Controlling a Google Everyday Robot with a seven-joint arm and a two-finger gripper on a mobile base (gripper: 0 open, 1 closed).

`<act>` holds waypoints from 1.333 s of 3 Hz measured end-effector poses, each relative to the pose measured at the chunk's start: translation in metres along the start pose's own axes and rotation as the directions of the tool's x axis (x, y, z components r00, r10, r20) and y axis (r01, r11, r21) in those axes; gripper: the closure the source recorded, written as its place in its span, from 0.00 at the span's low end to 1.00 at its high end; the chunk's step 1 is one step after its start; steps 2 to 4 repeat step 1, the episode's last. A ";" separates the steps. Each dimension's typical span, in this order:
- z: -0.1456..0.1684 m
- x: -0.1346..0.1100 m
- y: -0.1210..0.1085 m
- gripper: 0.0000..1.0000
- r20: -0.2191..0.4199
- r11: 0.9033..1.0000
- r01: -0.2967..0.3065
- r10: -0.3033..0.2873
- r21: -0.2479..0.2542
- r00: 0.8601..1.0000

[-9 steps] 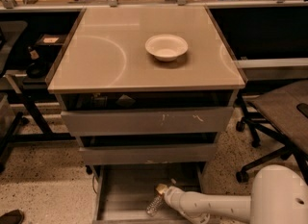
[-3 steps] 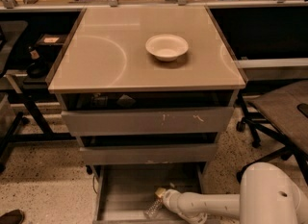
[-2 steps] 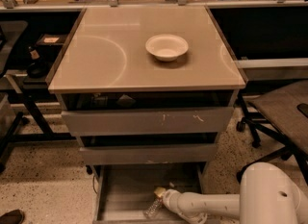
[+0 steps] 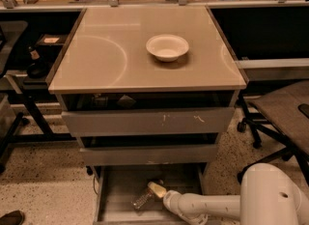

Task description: Place water bottle into bottom drawer

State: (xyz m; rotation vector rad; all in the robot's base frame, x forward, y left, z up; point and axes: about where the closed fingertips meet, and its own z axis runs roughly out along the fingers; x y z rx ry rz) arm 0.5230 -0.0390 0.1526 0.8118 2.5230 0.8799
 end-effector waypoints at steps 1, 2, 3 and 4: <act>0.000 0.000 0.000 0.00 0.000 1.000 0.000 0.000 0.000 1.000; 0.000 0.000 0.000 0.00 0.000 1.000 0.000 0.000 0.000 1.000; 0.000 0.000 0.000 0.00 0.000 1.000 0.000 0.000 0.000 1.000; 0.000 0.000 0.000 0.00 0.000 1.000 0.000 0.000 0.000 1.000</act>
Offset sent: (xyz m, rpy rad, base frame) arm 0.0000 0.0000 0.0000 0.0000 0.0000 0.0000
